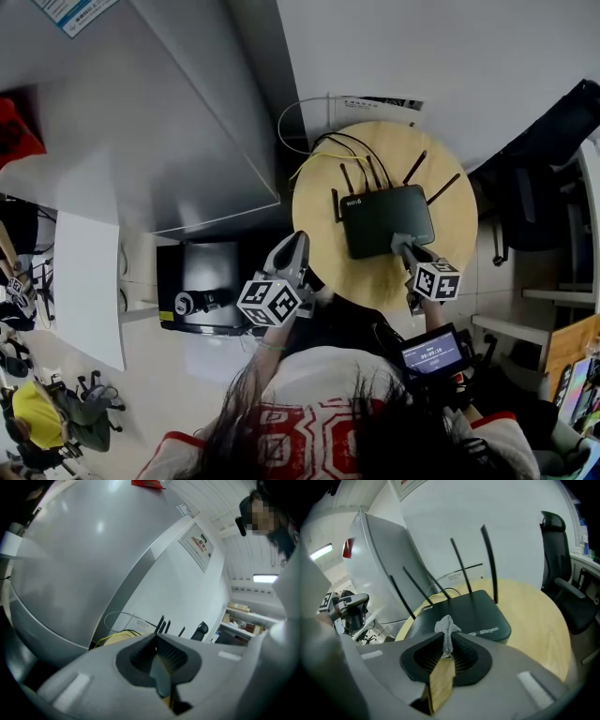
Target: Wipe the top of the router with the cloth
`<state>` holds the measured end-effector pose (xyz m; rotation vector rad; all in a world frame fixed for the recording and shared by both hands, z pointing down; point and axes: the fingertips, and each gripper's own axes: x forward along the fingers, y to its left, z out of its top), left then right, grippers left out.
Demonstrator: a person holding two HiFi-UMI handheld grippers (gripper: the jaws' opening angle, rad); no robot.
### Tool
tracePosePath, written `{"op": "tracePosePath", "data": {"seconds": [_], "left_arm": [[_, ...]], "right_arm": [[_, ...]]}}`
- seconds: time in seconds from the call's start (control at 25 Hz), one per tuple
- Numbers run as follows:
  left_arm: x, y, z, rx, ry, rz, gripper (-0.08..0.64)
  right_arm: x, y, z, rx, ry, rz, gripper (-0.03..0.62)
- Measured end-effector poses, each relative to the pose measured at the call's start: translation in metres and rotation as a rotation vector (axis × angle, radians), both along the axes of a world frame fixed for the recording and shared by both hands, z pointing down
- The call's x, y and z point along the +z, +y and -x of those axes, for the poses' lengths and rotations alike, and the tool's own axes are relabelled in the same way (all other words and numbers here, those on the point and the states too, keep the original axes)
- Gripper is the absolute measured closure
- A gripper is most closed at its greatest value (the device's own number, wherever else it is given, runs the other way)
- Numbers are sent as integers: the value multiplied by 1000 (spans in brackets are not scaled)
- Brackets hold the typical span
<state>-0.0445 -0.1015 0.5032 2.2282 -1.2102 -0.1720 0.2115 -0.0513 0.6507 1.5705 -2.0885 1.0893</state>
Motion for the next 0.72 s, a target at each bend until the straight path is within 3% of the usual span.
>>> {"op": "tracePosePath", "data": {"seconds": [0.36,0.48,0.72], "left_arm": [[4,-3,3,-8,-9,6,560],[4,-3,6,-13,-17,7,560],[3,-2,-2,1,-24,11,560]], "right_arm": [[3,-3,-88,178,75,4,549],[-2,-3,-93,180,90,-8,548],[-24,-28,-115,167,146,-117,549]]}}
